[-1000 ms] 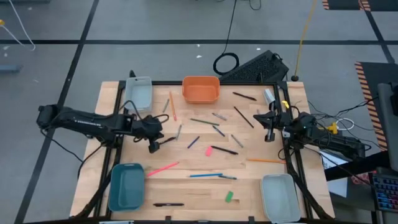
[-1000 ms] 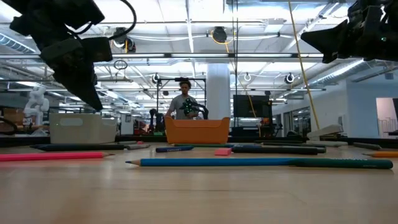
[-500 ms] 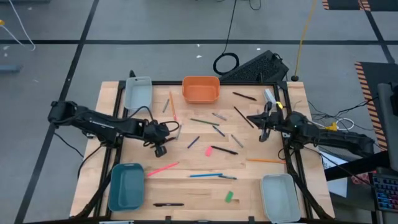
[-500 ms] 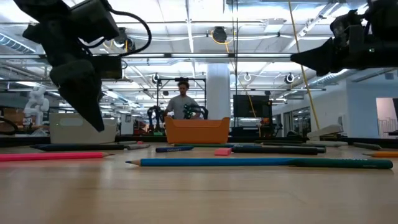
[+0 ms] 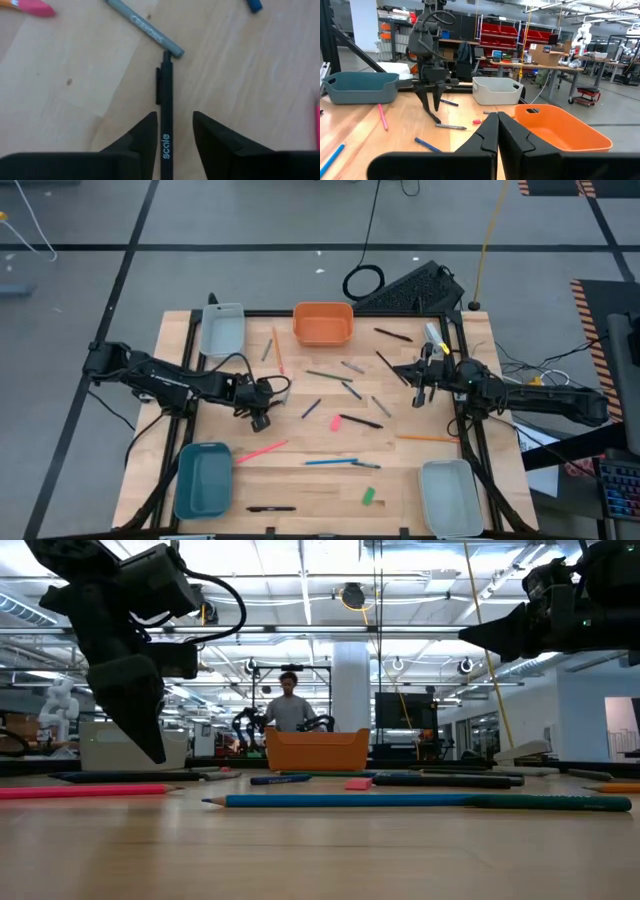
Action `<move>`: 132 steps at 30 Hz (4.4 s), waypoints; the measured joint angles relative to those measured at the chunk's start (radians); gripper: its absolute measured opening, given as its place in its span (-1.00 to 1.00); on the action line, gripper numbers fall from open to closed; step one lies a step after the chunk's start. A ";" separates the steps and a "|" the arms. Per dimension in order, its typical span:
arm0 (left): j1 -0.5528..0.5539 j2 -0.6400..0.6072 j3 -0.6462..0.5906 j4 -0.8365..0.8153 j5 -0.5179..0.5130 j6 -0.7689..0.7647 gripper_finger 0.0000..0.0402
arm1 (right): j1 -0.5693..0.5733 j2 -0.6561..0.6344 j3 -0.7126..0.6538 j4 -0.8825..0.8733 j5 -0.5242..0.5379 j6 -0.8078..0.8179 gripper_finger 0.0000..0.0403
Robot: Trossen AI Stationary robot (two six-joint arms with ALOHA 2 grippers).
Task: Sort crayons/erasers/pens/pencils in bins
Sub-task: Put the black pen into the orange bin
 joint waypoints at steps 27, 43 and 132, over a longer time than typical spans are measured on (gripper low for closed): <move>0.001 0.117 0.003 -0.030 0.062 0.025 -0.86 | 0.000 0.000 0.003 -0.001 -0.001 -0.005 -1.00; 0.011 0.061 -0.003 -0.027 0.130 0.041 -0.90 | 0.000 0.097 0.004 0.058 0.004 0.058 -1.00; -0.369 0.193 0.153 -0.136 0.040 -0.341 -0.47 | 0.281 0.973 0.339 0.380 0.057 0.100 -1.00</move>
